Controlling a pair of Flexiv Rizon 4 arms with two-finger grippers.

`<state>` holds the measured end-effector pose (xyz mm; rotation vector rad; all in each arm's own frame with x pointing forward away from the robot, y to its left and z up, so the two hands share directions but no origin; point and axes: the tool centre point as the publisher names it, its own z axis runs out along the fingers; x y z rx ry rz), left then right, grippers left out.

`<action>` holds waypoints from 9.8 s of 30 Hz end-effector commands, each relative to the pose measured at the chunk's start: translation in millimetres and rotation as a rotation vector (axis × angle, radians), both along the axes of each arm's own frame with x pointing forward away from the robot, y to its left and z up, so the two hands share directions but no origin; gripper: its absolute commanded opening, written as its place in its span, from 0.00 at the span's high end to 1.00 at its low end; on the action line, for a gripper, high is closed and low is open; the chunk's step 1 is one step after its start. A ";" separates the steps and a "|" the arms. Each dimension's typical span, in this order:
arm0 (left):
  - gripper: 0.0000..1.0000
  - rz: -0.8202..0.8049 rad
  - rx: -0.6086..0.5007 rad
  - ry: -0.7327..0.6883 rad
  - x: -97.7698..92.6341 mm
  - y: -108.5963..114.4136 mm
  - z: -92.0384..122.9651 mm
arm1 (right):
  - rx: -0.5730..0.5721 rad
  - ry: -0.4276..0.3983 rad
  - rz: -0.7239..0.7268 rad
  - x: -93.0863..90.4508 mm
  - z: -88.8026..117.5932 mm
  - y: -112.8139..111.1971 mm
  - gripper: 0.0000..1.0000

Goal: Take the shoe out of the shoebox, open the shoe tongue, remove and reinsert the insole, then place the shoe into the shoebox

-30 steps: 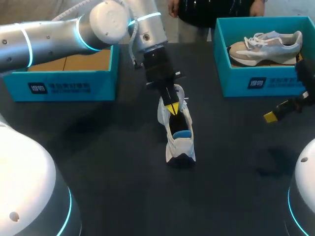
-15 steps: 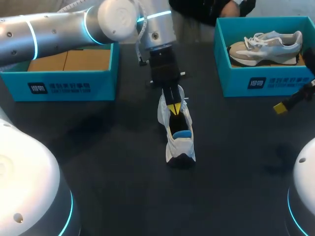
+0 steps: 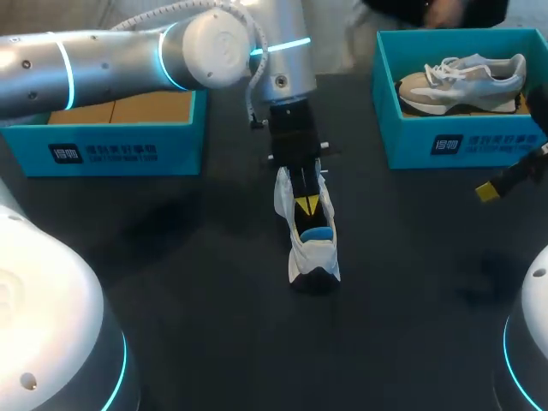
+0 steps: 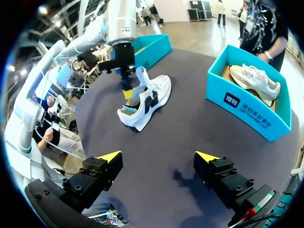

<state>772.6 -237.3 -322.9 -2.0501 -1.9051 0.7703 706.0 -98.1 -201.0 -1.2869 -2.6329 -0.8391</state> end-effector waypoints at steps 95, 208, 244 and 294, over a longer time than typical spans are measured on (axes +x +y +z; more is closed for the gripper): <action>1.00 -0.048 0.061 -0.058 -55.4 -13.2 -50.1 | -0.002 -0.001 -0.001 -0.9 0.0 0.1 0.00; 0.00 0.124 0.213 -0.761 46.9 2.1 0.2 | -0.002 -0.001 -0.001 -0.9 0.0 0.1 0.00; 0.54 0.168 0.161 -0.827 99.3 23.7 67.2 | -0.002 -0.001 -0.001 -0.9 0.0 0.1 0.00; 0.64 0.102 0.160 -0.680 88.6 10.7 5.3 | -0.002 -0.001 -0.001 -0.9 0.0 0.1 0.00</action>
